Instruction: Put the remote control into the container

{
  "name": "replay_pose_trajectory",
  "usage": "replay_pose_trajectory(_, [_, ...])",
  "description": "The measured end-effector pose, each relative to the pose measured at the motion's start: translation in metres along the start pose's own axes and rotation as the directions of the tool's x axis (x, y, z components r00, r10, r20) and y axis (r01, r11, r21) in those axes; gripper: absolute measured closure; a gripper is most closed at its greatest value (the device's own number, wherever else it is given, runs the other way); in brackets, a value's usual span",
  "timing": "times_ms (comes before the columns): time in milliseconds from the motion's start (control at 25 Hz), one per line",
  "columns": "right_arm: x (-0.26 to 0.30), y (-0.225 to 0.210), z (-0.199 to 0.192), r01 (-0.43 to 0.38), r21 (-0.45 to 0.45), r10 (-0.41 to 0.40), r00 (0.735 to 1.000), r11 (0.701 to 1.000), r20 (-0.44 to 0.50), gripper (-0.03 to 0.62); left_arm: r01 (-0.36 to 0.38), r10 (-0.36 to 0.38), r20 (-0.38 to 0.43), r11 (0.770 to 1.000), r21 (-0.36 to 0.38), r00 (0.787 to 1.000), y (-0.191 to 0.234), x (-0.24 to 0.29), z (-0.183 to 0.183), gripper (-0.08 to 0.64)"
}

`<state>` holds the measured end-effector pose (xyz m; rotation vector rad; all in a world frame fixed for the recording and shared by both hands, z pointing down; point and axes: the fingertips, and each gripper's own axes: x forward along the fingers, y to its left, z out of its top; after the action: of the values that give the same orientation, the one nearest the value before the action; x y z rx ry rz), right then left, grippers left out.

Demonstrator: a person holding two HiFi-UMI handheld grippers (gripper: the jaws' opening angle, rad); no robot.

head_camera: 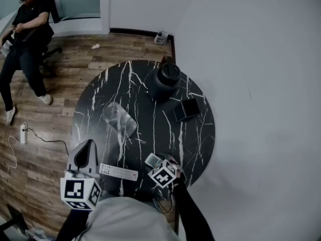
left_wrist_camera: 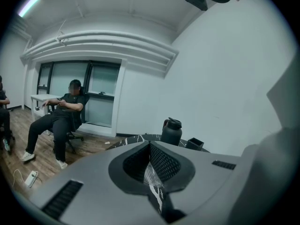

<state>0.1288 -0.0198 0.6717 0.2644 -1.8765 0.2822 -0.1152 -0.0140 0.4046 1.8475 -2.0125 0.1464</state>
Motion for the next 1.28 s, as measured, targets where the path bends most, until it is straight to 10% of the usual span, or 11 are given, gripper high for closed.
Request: replay_pose_trajectory(1280, [0.009, -0.002, -0.001, 0.007, -0.04, -0.01, 0.997, 0.999, -0.074, 0.31, -0.012, 0.012, -0.003, 1.0, 0.003, 1.0, 0.004, 0.002, 0.0, 0.551])
